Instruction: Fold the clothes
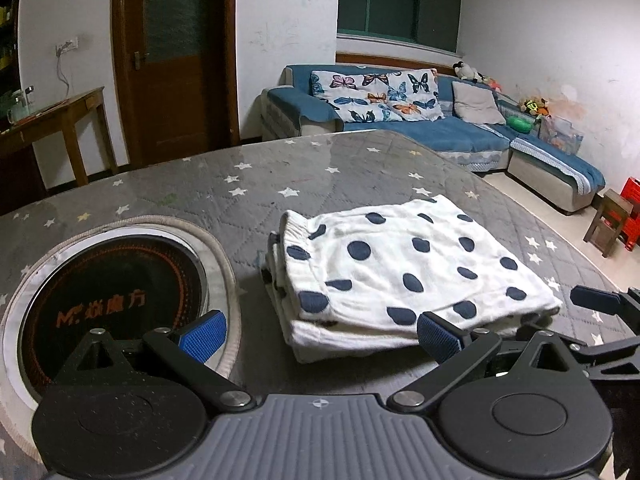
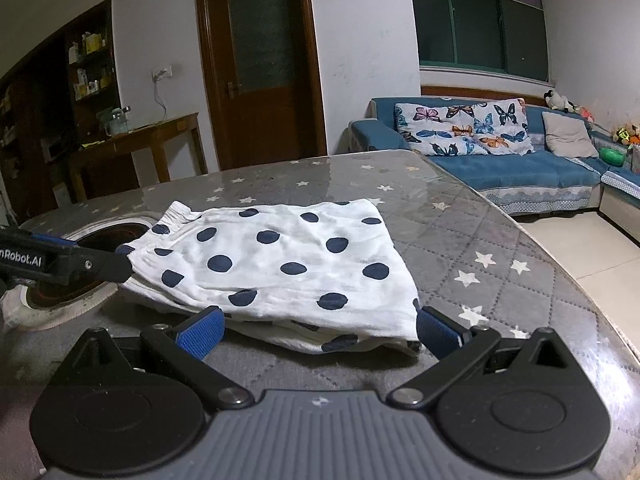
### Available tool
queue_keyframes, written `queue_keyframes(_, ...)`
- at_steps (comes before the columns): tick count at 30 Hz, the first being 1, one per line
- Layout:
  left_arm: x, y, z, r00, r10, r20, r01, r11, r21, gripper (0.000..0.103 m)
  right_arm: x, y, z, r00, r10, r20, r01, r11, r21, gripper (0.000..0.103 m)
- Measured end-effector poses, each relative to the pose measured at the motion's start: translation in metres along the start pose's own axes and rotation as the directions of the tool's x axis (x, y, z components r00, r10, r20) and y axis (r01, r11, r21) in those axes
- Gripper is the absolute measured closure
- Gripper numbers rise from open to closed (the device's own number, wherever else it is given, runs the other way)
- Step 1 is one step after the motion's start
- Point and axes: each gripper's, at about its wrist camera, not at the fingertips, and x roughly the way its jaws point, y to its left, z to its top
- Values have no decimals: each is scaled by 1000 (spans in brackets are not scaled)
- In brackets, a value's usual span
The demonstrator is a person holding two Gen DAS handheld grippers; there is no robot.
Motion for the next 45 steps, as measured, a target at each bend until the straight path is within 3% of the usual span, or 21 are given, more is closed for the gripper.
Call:
queue_keyframes(19,-9,-18,-24,999,-37,-28,39,998,58,0,1,-3,-8,999,-49,-21,49,999,7,0)
queue_keyframes(45,5,-31,-27,996,-51,-76,57,995,85,0,9,-17,-9,995,-88,-37,88,996,1,0)
